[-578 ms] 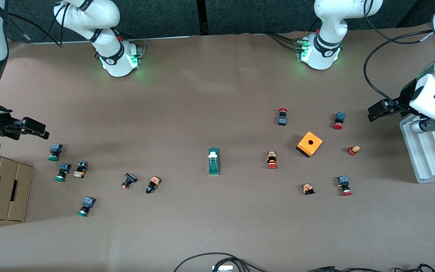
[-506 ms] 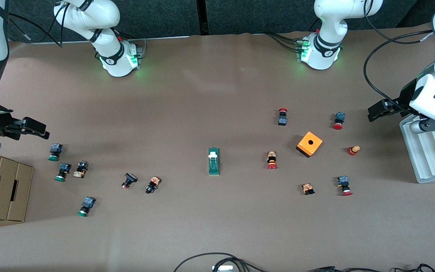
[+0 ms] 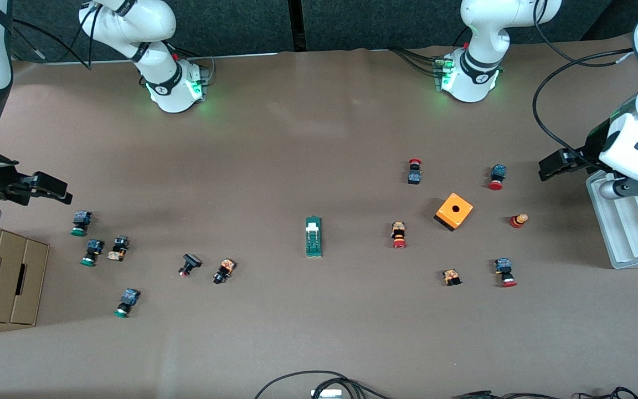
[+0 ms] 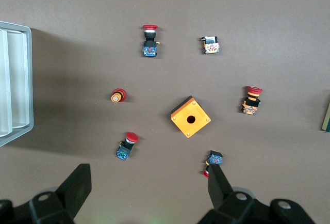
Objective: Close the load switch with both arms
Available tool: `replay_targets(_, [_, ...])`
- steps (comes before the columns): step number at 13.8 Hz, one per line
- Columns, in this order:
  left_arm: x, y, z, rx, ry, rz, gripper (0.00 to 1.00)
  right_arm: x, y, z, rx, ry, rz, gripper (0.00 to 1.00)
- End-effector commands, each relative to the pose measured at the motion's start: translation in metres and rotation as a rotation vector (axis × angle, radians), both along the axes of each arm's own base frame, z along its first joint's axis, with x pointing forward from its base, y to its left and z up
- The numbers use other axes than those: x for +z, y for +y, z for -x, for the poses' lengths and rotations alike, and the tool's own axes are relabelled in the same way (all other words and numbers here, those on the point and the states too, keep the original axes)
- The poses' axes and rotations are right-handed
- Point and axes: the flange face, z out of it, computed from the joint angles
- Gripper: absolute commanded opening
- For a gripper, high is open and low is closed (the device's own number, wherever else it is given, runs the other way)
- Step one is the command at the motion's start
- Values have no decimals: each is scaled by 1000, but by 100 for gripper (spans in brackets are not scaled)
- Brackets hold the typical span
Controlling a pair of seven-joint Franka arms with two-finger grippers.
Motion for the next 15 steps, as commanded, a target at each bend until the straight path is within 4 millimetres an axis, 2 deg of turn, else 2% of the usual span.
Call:
replay_targets(1, [5,2,-7,10,-3,0,100,4,-3,-1,-1,-4,23,100])
replay_targets(5, [5,-5,-6,16,-4,2,99,2,-1,-1,0,-1,28,100])
replay_targets(7, [7,-14,-4,82,-4,2,99,3,0,-1,6,-2,28,100])
replay_targets(15, [12,-125,16,213,-25,-4,99,-2,-1,-3,6,6,43,100])
